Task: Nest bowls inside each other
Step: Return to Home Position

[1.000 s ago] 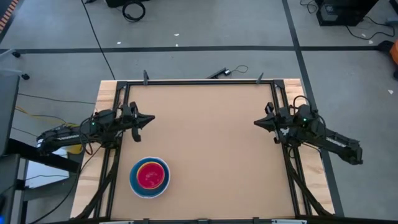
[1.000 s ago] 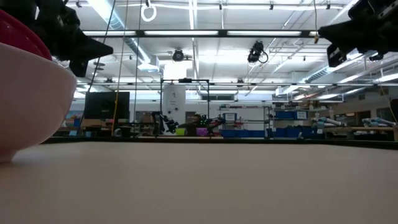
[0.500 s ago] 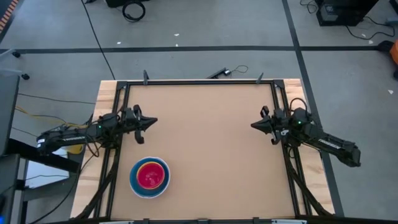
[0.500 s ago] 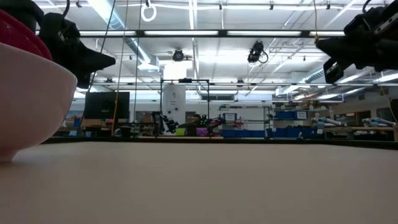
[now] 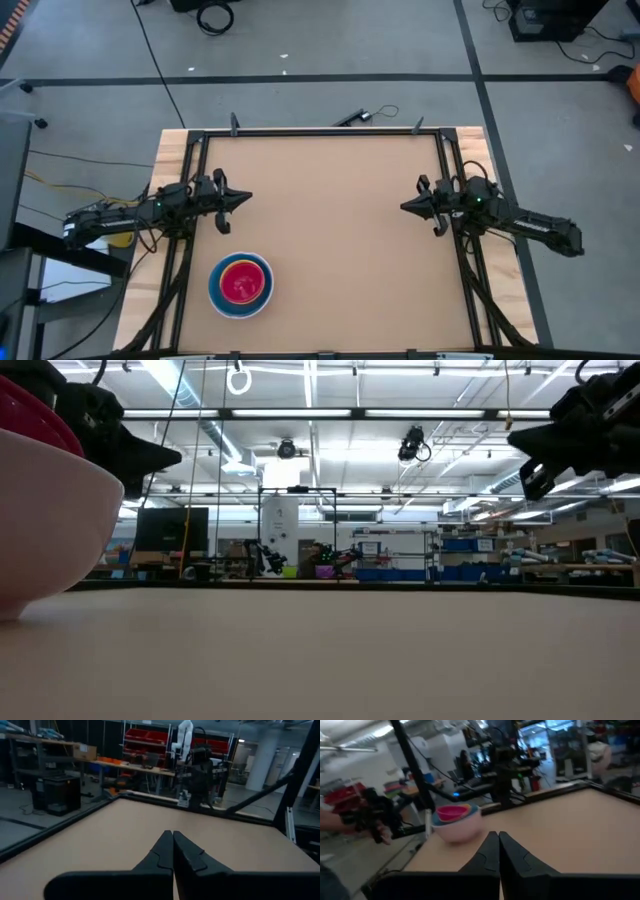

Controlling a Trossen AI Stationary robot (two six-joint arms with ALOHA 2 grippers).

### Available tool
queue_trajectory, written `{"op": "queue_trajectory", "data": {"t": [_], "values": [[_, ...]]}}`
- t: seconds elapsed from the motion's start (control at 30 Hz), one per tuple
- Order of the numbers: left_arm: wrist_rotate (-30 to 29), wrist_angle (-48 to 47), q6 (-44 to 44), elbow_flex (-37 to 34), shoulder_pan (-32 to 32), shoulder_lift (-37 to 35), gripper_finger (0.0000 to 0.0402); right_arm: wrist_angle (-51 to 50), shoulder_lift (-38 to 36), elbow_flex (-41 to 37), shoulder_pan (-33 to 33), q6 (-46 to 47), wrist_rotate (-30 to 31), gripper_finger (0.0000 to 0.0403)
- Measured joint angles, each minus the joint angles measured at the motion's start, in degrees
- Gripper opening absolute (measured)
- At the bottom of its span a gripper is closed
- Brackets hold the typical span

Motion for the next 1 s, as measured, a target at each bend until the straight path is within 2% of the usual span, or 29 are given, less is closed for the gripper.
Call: {"op": "queue_trajectory", "data": {"t": [0.23,0.43,0.57,0.67,1.0], "values": [[1.42,0.32,-1.33,0.00,-2.47,0.02,0.0002,2.74,-0.05,0.00,6.95,2.52,1.08,0.0000],[1.42,-0.83,-2.40,-0.02,-5.40,0.02,0.0002,1.62,-0.05,0.00,12.25,-0.34,9.89,0.0007],[1.42,-0.59,-9.48,-0.04,-5.51,0.02,0.0003,1.59,-0.04,0.00,12.97,-0.29,14.83,0.0026],[1.42,-0.59,-12.34,-0.04,-5.51,0.02,0.0003,1.57,-0.05,0.00,12.97,-0.40,14.73,0.0036],[1.40,-0.59,-12.21,-0.07,-5.51,0.02,0.0003,1.59,-0.05,0.00,12.97,-0.49,14.69,0.0036]]}}
